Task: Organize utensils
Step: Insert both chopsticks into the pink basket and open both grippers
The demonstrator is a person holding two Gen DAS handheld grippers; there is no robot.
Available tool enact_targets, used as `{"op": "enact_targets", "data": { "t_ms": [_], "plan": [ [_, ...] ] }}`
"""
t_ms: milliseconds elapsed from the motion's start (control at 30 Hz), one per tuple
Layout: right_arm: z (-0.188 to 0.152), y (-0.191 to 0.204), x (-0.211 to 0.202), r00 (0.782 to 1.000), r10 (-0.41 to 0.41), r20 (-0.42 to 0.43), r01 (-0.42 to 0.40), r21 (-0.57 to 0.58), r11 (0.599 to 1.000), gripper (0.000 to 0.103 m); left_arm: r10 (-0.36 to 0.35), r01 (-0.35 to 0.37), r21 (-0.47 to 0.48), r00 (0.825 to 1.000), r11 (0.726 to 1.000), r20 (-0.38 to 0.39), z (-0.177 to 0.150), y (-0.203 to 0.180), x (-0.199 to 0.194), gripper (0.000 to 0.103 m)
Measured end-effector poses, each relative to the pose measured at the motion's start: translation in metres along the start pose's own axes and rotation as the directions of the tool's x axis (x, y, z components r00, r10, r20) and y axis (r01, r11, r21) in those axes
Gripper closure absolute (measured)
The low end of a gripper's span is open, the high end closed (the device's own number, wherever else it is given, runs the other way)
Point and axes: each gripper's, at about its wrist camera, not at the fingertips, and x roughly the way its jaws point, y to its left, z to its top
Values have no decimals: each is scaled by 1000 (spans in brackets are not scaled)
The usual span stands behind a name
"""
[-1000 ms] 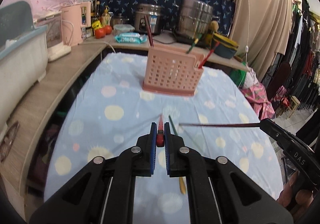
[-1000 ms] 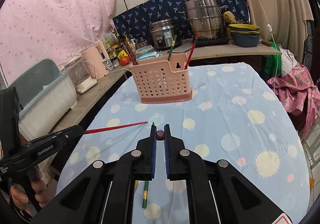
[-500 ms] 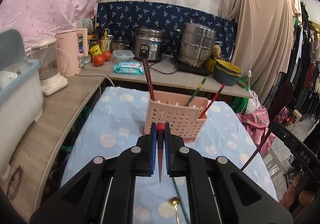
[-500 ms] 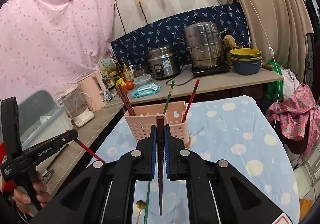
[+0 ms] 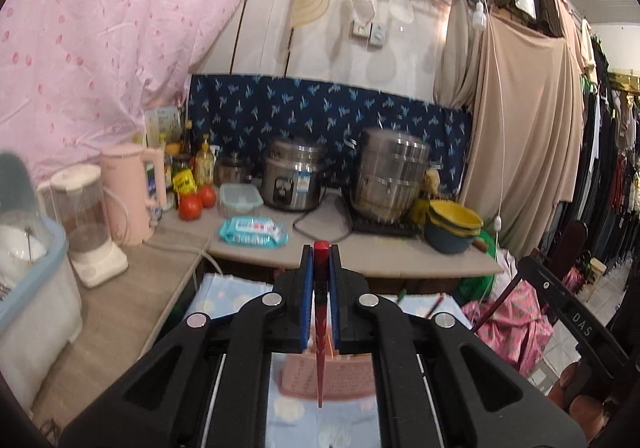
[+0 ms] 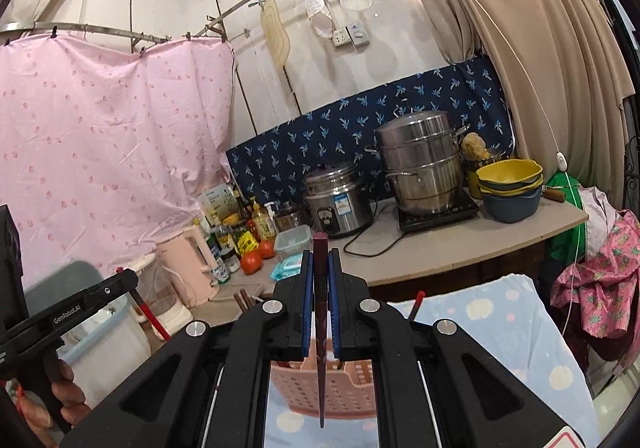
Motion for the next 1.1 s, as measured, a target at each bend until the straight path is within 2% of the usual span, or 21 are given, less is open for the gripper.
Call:
{"op": "enact_targets", "data": {
  "t_ms": [167,300,433,633,900,933,967,1000,1033,1067,1100],
  "plan": [
    [24,1,24,997,0,72,-2,25,1000,96,6,-6,-6,996,1000,84,26,0,19,96],
    [30,-2,49,997,1,79,-5,46,999,96,12,-12,-9,996,1000,92,31,2,45,96],
    [17,-7,78,999,-13,37,12,44,999,96,25,-25,-11,999,1000,29,12,6,79,96],
    [-22,-20,112,997,-37,-75,40,36,999,96,38,-40,-32,997,999,-64,-21,19,114,96],
    [-49,-29,129,987,-68,-147,72,23,997,95,45,-50,-37,991,998,-126,-43,27,128,96],
    [-49,-29,129,987,-72,-143,77,25,997,92,45,-50,-39,991,998,-127,-43,27,128,96],
    [-50,-30,128,987,-81,-142,85,26,996,85,49,-54,-40,990,998,-129,-44,27,127,94],
    [-50,-31,126,987,-84,-140,88,29,996,81,50,-56,-40,990,998,-132,-45,28,127,86],
    [-50,-32,124,987,-86,-135,92,34,995,71,55,-62,-44,989,997,-135,-46,28,125,79],
    [-50,-34,121,988,-89,-129,94,38,995,65,60,-67,-48,989,997,-132,-47,29,123,65],
    [-49,-34,117,988,-92,-123,97,36,995,65,69,-76,-50,990,996,-121,-48,29,119,60]
  ]
}}
